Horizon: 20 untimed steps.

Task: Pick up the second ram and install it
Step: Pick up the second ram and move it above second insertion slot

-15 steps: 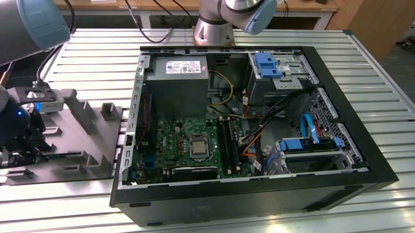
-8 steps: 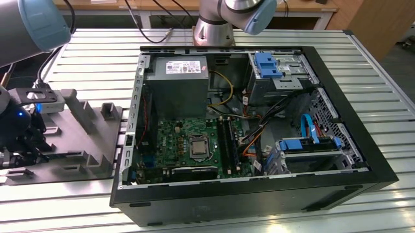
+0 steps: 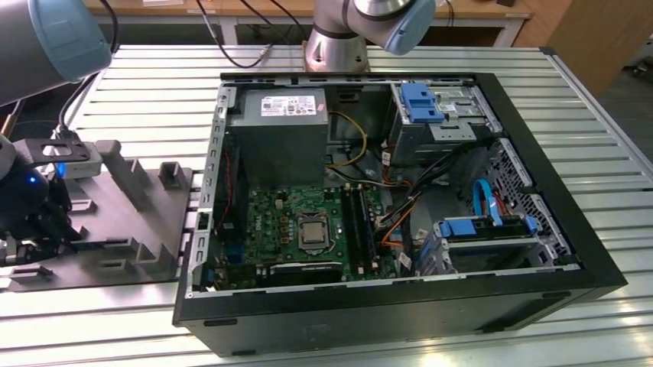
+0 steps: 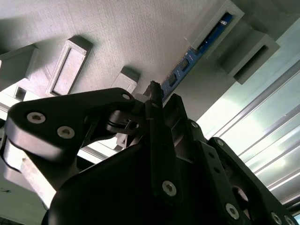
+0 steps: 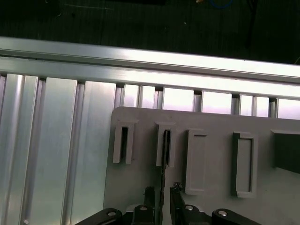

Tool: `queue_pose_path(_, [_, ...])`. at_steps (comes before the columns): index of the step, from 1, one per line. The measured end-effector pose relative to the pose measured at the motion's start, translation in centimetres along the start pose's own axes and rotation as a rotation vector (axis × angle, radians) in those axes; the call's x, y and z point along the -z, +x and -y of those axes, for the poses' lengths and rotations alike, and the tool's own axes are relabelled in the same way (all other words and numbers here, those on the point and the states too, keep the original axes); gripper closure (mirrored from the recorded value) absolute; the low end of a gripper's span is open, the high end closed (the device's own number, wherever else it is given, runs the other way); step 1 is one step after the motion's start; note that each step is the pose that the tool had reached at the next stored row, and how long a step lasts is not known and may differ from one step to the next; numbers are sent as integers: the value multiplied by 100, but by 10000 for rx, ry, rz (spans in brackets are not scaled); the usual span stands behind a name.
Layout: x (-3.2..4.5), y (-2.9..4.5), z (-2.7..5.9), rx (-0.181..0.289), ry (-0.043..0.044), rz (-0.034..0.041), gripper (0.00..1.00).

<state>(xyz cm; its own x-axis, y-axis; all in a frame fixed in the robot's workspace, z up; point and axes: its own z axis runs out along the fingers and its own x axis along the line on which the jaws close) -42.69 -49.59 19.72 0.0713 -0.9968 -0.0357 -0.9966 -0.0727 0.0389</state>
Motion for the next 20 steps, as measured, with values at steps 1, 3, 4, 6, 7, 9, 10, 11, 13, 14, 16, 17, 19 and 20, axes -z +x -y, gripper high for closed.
queue_pose_path(1, [0, 0, 0, 0, 0, 0, 73])
queue_pose_path(3, [7, 0, 0, 0, 0, 0, 73])
queue_pose_path(4, [18, -1, -1, 0, 0, 0, 73])
queue_pose_path(6, [26, -1, 0, 1, 3, 2, 73])
queue_pose_path(7, [27, -1, -1, 0, 3, 2, 73])
queue_pose_path(9, [28, -1, -1, 1, 2, 1, 73])
queue_pose_path(10, [28, -1, -1, 0, 1, 0, 73])
queue_pose_path(11, [28, -1, -1, 0, 0, 0, 73])
queue_pose_path(13, [29, -1, -1, 0, 0, 0, 73])
queue_pose_path(14, [29, -1, -1, 0, 0, 0, 73])
queue_pose_path(16, [29, -1, -1, 0, -1, 0, 75])
queue_pose_path(17, [28, -1, -1, 0, 0, 0, 81])
queue_pose_path(19, [28, -1, -1, 0, -1, -1, 81])
queue_pose_path(20, [28, -1, -1, 0, 0, 0, 81])
